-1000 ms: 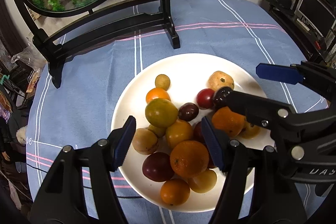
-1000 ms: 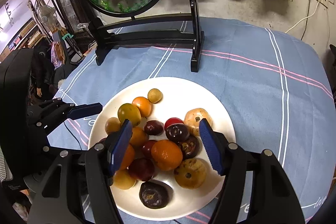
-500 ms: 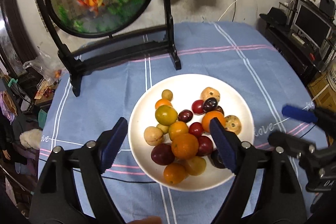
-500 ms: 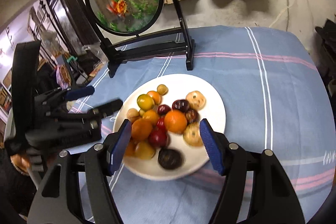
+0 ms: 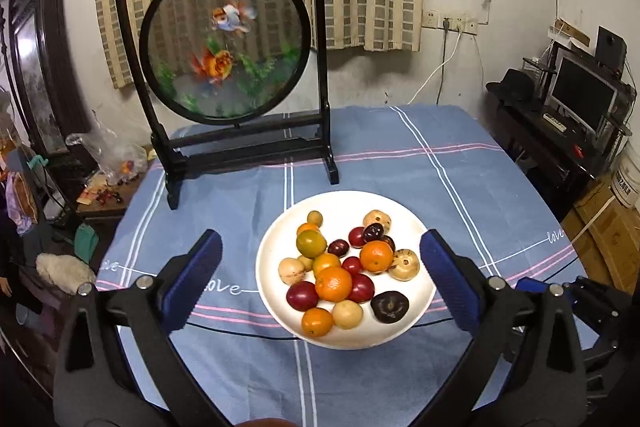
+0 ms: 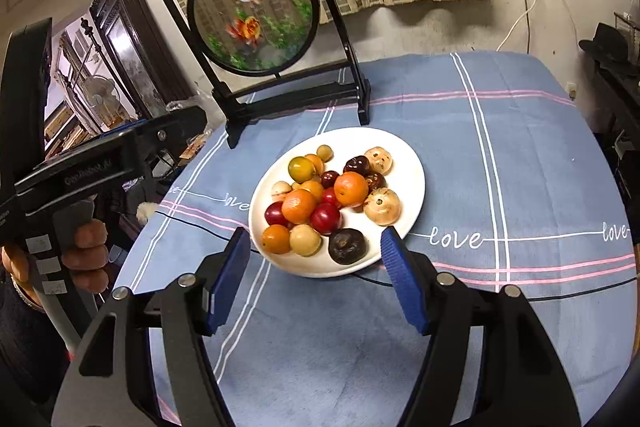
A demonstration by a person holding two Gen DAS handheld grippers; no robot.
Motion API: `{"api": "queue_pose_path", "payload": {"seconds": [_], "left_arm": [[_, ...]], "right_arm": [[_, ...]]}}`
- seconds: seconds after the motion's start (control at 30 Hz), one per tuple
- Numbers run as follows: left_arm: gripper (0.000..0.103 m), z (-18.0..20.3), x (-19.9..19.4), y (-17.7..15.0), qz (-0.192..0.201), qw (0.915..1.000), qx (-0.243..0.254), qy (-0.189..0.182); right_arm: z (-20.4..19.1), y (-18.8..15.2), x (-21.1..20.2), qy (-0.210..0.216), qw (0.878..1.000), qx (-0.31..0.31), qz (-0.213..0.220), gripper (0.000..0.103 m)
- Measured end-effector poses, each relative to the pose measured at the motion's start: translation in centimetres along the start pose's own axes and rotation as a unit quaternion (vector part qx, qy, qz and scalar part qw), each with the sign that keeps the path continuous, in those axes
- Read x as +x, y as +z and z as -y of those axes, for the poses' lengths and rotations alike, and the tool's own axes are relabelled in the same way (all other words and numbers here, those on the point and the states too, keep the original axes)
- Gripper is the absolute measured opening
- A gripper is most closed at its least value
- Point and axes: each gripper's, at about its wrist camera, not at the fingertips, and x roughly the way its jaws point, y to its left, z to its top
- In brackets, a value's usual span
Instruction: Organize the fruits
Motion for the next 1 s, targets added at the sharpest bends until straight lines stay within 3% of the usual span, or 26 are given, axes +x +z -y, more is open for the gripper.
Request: {"api": "queue_pose_path", "payload": {"seconds": [0.3, 1.0], "left_arm": [[0.101, -0.5, -1.0, -0.4, -0.002, 0.9998, -0.003, 0.022], [0.101, -0.7, -1.3, 0.0, 0.007, 0.9992, 0.0, 0.039]], "right_arm": [[-3.0, 0.9, -2.3, -0.006, 0.999, -0.04, 0.034, 0.071], [-3.4, -0.3, -1.4, -0.013, 0.999, -0.052, 0.006, 0.072]]}}
